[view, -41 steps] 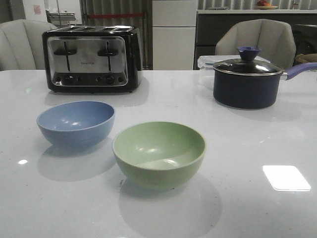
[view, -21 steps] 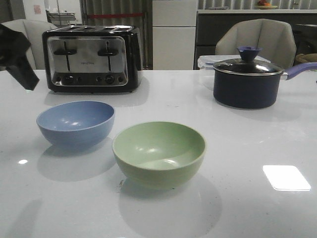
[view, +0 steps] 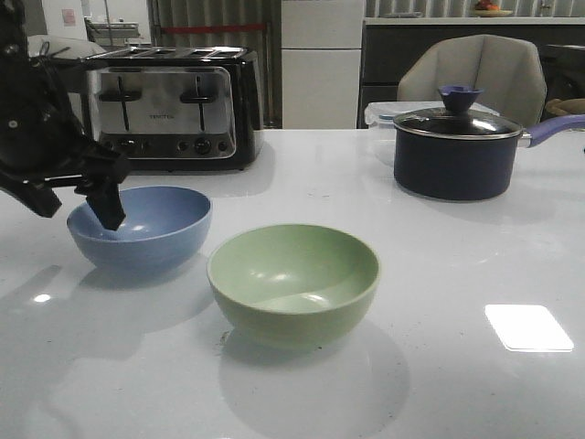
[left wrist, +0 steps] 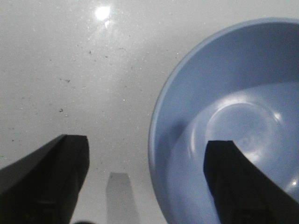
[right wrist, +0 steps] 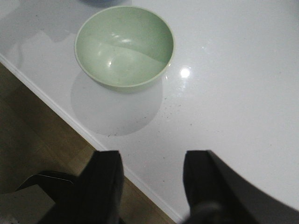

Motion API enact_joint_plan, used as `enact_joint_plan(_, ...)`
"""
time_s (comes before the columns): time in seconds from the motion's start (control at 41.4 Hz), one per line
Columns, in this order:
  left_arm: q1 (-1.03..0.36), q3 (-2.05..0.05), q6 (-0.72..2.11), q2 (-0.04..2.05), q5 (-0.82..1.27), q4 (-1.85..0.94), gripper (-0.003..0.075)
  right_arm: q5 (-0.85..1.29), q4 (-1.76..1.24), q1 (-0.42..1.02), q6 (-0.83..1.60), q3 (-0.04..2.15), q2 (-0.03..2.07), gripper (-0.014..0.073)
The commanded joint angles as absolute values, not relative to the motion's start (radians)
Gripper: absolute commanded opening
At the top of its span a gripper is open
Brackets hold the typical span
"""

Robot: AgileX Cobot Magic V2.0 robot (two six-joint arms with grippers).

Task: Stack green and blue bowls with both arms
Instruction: 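Lower the left gripper onto the rim of the light blue bowl and grasp, then lift the blue bowl with the left gripper and set it into the green bowl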

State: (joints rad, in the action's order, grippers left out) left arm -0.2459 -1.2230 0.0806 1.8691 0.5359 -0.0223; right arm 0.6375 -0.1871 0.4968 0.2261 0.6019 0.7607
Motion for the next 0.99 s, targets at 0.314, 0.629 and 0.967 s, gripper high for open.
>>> enact_joint_plan(0.314, -0.243, -1.27, 0.072, 1.842, 0.506, -0.081, 0.0087, 0.576, -0.184, 0.497, 0.239, 0.629, 0.755, 0.0425)
enact_joint_plan(0.629, -0.265, -1.357, 0.101, 1.746, 0.674, -0.145, 0.0093, 0.576, -0.184, 0.497, 0.239, 0.629, 0.755, 0.0425)
enact_joint_plan(0.967, -0.443, -1.429, 0.15, 1.599, 0.773, -0.249, 0.0093, 0.576, -0.184, 0.497, 0.239, 0.629, 0.755, 0.0425)
